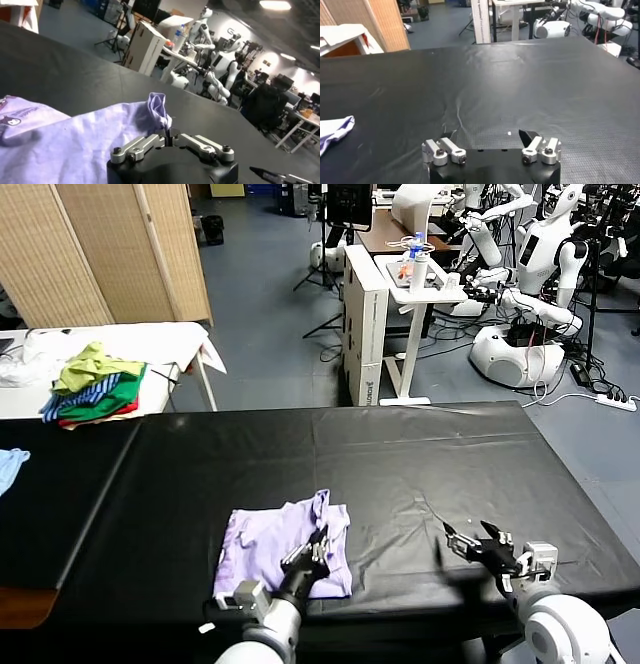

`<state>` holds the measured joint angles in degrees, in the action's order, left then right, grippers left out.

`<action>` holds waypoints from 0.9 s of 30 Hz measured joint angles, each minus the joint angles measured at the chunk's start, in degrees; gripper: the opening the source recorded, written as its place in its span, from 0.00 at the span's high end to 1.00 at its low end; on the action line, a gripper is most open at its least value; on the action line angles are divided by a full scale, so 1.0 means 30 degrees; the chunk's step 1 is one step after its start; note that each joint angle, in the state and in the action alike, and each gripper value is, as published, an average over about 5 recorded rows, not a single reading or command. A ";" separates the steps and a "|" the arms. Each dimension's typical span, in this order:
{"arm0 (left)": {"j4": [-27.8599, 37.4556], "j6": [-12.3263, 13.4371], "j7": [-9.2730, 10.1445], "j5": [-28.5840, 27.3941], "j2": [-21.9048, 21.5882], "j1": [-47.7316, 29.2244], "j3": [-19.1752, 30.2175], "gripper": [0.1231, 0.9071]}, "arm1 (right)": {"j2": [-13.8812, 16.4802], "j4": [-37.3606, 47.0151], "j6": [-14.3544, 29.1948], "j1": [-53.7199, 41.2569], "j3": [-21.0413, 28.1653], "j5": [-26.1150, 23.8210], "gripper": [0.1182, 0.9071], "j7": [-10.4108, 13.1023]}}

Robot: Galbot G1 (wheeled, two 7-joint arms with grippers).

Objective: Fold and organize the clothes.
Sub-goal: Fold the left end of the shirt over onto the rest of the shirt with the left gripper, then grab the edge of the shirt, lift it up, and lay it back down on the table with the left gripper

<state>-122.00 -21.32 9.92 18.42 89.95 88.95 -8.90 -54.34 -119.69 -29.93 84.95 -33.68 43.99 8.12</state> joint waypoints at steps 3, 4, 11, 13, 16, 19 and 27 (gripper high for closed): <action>0.0101 0.0139 -0.0041 -0.0503 0.0153 0.0128 0.0089 0.87 | 0.0483 -0.0316 -0.0073 -0.0192 0.0240 0.0707 0.00 -0.0119; 0.0095 0.0163 -0.0060 -0.0620 0.0187 0.0190 0.0118 0.82 | 0.0663 -0.0426 -0.0100 -0.0269 0.0341 0.0913 0.00 -0.0127; -0.0412 0.0182 -0.0232 -0.0845 0.0180 0.0767 0.0148 0.29 | 0.1985 -0.1122 -0.0323 -0.1308 0.1749 0.1768 0.00 -0.0148; -0.0819 0.0168 -0.0339 -0.0661 0.0065 0.0802 0.0045 0.15 | 0.2273 -0.1277 -0.0352 -0.1790 0.2396 0.1808 0.00 -0.0179; -0.1502 0.0181 -0.0434 -0.0038 -0.0228 0.0709 -0.0531 0.03 | 0.2512 -0.1384 -0.0394 -0.2591 0.3535 0.1779 0.00 -0.0204; -0.1924 0.0349 -0.0460 0.0279 -0.0843 0.0521 -0.1707 0.00 | 0.2466 -0.1238 -0.0455 -0.3601 0.4943 0.1681 0.00 -0.0057; -0.1930 0.0996 -0.0479 0.0087 -0.2889 0.0705 -0.5389 0.00 | 0.1323 0.0054 -0.0574 -0.7190 0.9173 0.1670 0.00 0.0298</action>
<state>-127.79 -18.33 8.48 18.68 81.29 91.06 -25.06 -50.37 -119.53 -31.65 63.38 -6.16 49.00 9.02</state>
